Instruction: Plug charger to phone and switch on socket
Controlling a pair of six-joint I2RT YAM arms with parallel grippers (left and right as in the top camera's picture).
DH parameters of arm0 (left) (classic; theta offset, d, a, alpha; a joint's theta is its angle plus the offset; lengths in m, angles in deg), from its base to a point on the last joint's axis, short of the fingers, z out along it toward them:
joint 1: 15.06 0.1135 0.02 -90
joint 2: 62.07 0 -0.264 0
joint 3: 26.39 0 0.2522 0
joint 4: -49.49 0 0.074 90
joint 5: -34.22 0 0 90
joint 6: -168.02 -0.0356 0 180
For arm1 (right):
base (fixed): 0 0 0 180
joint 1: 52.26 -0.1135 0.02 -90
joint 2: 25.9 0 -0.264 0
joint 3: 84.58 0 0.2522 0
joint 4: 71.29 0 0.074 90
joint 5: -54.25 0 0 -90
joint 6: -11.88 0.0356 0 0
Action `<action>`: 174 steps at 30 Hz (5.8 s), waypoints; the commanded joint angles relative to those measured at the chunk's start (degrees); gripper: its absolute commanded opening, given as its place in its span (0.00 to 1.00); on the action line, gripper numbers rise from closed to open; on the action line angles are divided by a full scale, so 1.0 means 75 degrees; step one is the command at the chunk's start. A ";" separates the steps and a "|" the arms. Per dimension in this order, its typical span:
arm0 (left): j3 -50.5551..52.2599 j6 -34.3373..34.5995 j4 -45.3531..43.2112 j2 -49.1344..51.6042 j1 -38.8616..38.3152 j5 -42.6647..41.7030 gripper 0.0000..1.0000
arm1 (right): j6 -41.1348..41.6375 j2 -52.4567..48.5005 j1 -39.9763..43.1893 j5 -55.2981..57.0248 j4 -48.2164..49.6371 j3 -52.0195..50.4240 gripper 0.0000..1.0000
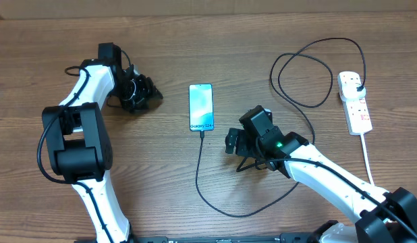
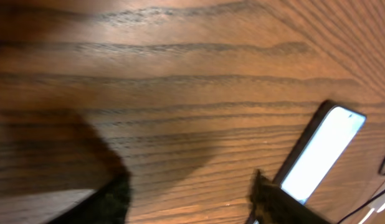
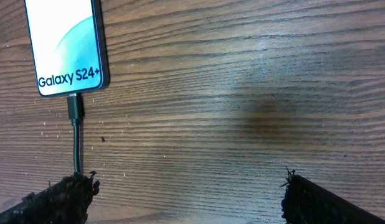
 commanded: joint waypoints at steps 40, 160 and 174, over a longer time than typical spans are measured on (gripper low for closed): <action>0.0236 0.0058 -0.0093 0.0353 -0.0064 0.0927 0.99 | -0.0061 0.0134 -0.0020 0.0119 0.0050 0.0052 1.00; 0.0236 0.0055 -0.0093 0.0353 -0.0064 0.0927 0.99 | 0.2888 -0.2871 0.7574 0.2331 -0.3246 0.3643 1.00; 0.0236 0.0058 -0.0096 0.0353 -0.0064 0.0927 1.00 | 0.2463 -0.2882 0.7574 0.2608 -0.2343 0.3643 1.00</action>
